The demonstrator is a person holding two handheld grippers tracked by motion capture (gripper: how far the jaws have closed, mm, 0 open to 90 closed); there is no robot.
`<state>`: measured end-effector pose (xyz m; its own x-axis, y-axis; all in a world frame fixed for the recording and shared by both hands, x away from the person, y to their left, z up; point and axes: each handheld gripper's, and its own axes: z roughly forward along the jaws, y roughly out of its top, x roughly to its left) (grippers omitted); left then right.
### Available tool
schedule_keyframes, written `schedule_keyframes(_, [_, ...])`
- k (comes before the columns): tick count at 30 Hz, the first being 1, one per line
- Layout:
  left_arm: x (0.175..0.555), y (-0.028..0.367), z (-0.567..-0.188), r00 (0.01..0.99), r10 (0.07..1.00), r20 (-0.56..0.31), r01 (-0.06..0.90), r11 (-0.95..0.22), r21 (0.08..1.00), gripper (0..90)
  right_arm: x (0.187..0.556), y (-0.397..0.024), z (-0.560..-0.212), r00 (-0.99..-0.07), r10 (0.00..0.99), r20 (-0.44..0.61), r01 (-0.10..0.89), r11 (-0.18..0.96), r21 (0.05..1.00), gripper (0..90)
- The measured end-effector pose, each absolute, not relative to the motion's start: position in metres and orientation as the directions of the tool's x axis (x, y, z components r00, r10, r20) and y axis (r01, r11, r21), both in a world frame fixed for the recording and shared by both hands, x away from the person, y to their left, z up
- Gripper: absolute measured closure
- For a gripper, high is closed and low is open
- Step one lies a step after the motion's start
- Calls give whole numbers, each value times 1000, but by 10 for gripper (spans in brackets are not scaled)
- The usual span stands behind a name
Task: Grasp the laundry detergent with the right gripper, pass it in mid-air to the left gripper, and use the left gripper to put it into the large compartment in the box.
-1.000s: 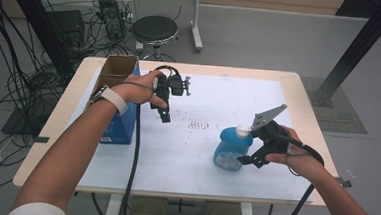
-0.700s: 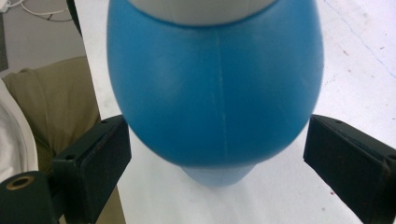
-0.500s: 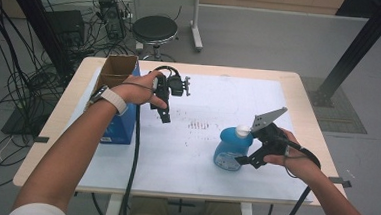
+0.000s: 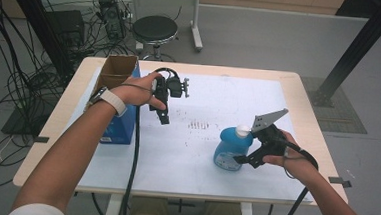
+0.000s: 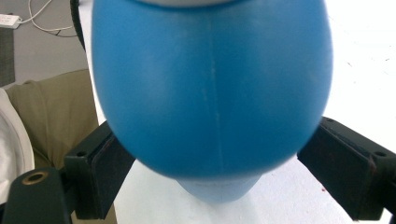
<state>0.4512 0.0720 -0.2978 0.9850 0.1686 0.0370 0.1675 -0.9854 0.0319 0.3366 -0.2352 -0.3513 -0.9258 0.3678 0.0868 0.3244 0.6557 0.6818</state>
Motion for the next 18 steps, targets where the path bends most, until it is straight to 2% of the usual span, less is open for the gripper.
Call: schedule_keyframes(18, [451,71,-297,985,168,39,167,-985,34,94,335,-235,-356,-923,375,91,324,626,709,132])
